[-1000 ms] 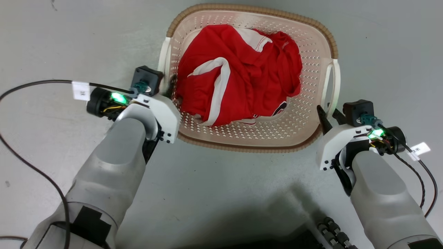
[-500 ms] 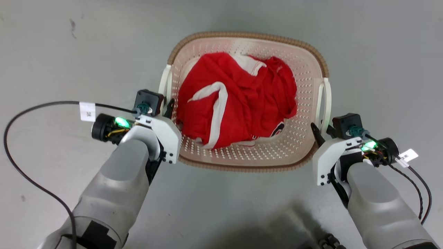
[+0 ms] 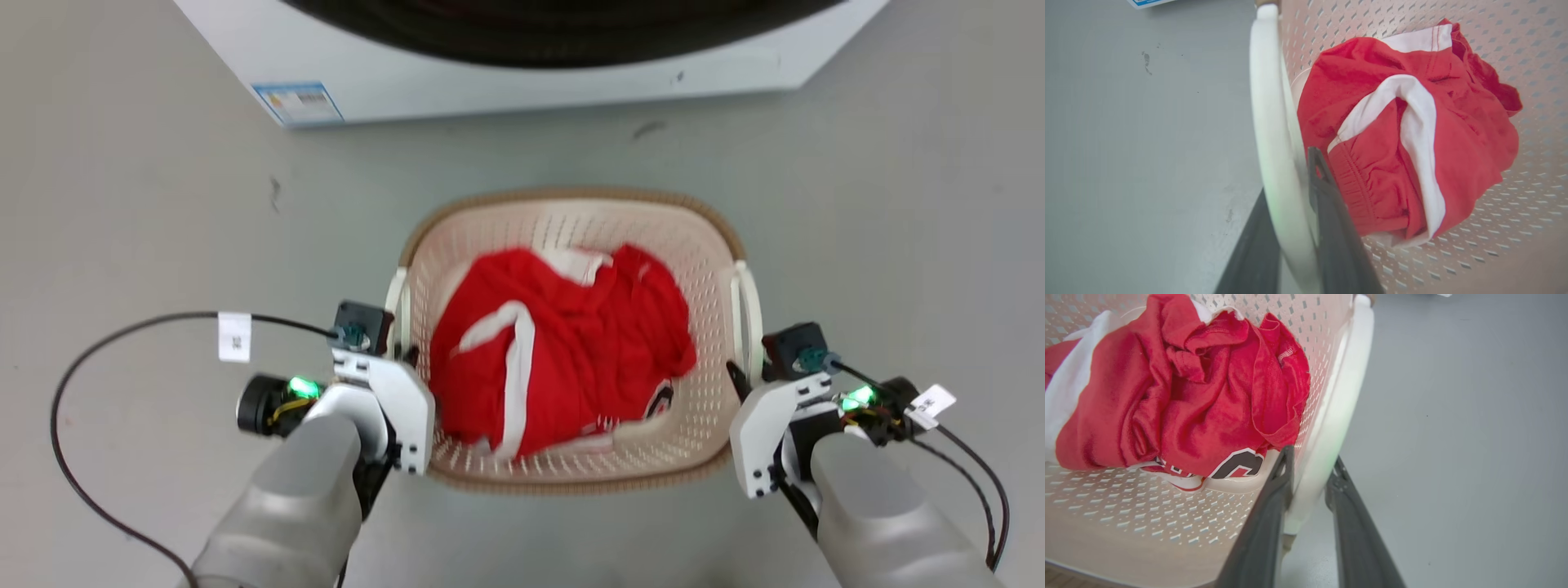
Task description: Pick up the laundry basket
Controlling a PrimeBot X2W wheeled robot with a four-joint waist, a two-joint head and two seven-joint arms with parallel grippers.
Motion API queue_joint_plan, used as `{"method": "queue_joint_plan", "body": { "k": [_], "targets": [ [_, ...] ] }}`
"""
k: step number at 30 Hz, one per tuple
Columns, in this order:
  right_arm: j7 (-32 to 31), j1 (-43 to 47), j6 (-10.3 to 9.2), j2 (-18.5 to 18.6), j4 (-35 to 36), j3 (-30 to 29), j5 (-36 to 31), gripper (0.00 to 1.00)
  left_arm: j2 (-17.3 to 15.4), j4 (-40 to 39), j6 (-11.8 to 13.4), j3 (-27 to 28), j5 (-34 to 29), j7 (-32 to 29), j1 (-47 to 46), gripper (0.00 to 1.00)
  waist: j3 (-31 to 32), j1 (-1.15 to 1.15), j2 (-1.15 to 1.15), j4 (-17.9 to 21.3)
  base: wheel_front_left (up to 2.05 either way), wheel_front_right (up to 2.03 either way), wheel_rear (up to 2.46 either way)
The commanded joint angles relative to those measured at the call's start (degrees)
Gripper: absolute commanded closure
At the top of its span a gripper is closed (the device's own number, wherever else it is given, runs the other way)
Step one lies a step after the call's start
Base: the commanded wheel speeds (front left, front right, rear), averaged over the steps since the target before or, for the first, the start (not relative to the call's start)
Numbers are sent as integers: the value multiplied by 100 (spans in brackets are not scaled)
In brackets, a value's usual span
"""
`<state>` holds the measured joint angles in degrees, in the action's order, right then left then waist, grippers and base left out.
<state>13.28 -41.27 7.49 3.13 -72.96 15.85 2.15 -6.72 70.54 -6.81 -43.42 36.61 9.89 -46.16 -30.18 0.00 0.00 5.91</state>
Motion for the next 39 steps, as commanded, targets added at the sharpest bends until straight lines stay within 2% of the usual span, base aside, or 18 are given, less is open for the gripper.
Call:
{"method": "queue_joint_plan", "body": {
  "k": [1, 18, 27, 39],
  "targets": [
    [-58, 73, 0, -44, 9, 137, 35, 100, 184, -113, -116, -124, 54, -104, 136, 100, 410, 0, 0, -91, 0, 0, 0],
    [-876, 676, 7, -66, -32, 1239, 861, 100, 66, -425, -124, -834, 1140, -1037, 1034, 100, 2058, 0, 0, -275, 0, 0, 0],
    [-1115, 1029, 8, -69, -40, 1707, 1252, 100, 39, -381, -124, -1133, 1503, -1136, 1408, 100, 2749, 0, 0, -313, 0, 0, 0],
    [-1254, 1285, 7, -63, -65, 2013, 1618, 100, -26, -251, -125, -1421, 1876, -1124, 1626, 100, 3171, 0, 0, -262, 0, 0, 0]
  ]
}}
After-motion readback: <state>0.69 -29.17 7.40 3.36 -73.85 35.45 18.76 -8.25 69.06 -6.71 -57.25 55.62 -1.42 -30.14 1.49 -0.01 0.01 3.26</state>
